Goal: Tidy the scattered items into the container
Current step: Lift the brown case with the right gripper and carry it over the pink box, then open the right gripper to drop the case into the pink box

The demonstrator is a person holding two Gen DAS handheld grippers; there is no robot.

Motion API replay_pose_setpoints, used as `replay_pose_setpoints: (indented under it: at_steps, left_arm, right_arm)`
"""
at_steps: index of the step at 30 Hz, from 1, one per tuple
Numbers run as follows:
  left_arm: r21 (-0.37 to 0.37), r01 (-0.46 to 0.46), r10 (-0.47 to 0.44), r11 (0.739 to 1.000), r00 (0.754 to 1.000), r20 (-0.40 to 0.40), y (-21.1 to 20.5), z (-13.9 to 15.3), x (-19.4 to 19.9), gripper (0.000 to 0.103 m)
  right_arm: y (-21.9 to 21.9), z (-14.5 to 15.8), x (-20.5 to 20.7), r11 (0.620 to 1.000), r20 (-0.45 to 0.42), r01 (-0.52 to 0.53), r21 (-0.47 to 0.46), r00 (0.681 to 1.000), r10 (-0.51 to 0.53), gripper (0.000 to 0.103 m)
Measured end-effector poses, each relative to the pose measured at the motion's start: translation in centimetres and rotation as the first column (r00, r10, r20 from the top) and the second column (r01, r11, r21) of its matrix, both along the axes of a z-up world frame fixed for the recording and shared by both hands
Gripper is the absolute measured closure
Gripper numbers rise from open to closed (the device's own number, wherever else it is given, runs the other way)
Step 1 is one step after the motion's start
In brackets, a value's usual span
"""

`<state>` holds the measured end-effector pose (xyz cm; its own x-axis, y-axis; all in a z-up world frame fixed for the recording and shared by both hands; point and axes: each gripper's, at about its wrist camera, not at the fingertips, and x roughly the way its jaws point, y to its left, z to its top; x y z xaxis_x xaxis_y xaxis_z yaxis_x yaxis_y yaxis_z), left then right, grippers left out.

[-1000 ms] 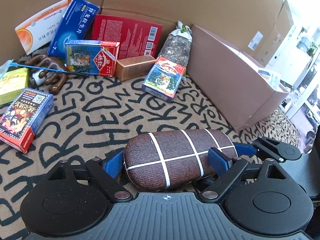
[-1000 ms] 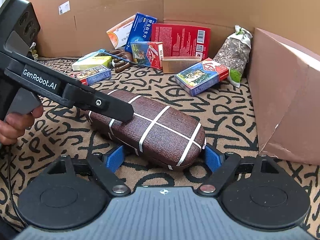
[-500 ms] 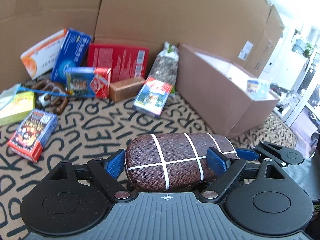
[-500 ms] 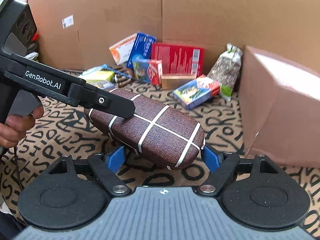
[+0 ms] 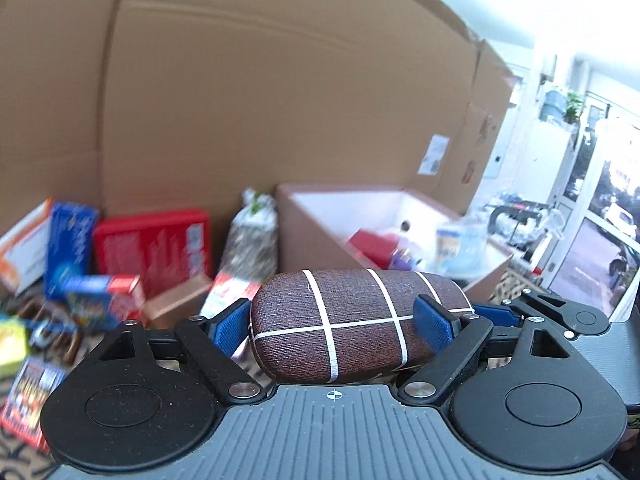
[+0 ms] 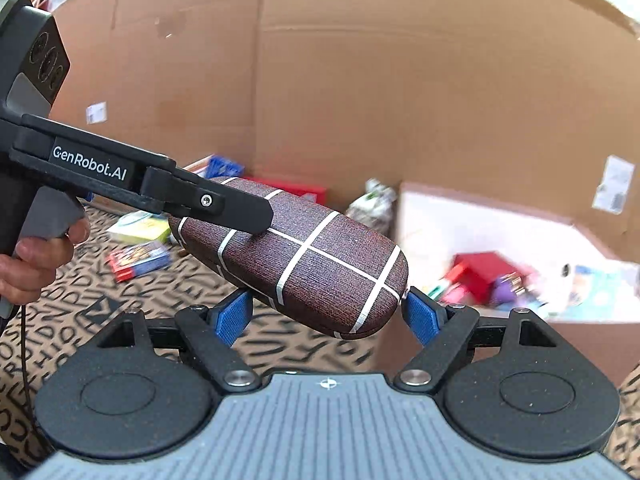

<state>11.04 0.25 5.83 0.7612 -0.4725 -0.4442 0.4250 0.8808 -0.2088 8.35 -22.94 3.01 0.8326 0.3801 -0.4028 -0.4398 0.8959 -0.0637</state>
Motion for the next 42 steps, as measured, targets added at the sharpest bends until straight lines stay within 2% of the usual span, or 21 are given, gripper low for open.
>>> replay_pose_setpoints:
  at_steps: [7, 14, 20, 27, 29, 31, 33, 36, 42]
  left_arm:
    - [-0.015, 0.057, -0.057, 0.998, 0.997, 0.05, -5.1, 2.1, 3.6, 0.017]
    - [-0.05, 0.101, -0.1, 0.994, 0.995, 0.029, -8.7, 3.0, 9.7, 0.017]
    - [-0.032, 0.092, -0.093, 0.995, 0.996, -0.016, -11.1, 1.9, 14.8, 0.017]
    - [-0.016, 0.07, -0.071, 0.997, 0.997, -0.042, -12.3, 0.7, 18.5, 0.016]
    - [-0.007, 0.054, -0.054, 0.999, 0.998, -0.044, -12.5, 0.4, 19.3, 0.012]
    - [-0.004, 0.012, -0.012, 1.0, 0.998, -0.067, -12.5, -0.1, 19.9, 0.002]
    - [-0.012, -0.044, 0.042, 0.999, 0.993, -0.11, -12.1, -0.6, 20.4, 0.0]
    - [-0.033, -0.054, 0.049, 0.998, 0.988, -0.148, -11.1, -1.0, 20.4, 0.0]
    - [-0.055, -0.065, 0.057, 0.996, 0.989, -0.134, -10.2, -0.4, 19.0, 0.0]
  right_arm:
    - [-4.0, 2.6, 2.4, 0.997, 0.022, 0.068, -0.028, 0.998, -0.067, 0.019]
    - [-7.2, 3.7, 7.0, 0.991, 0.043, 0.118, -0.067, 0.992, -0.116, 0.019]
    - [-9.1, 3.2, 12.3, 0.987, -0.005, 0.126, -0.104, 0.992, -0.127, 0.019]
    - [-10.1, 2.3, 15.9, 0.976, -0.037, 0.128, -0.178, 0.99, -0.136, 0.019]
    - [-10.2, 2.0, 16.9, 0.974, -0.049, 0.124, -0.191, 0.99, -0.136, 0.019]
    - [-10.4, 1.9, 18.1, 0.975, -0.081, 0.11, -0.191, 0.989, -0.127, 0.014]
    - [-10.6, 1.9, 18.3, 0.97, -0.073, 0.162, -0.179, 0.981, -0.177, 0.012]
    - [-11.4, 2.2, 17.9, 0.969, -0.07, 0.209, -0.134, 0.973, -0.22, 0.009]
    - [-12.6, 2.2, 14.4, 0.97, -0.094, 0.24, -0.051, 0.965, -0.243, 0.007]
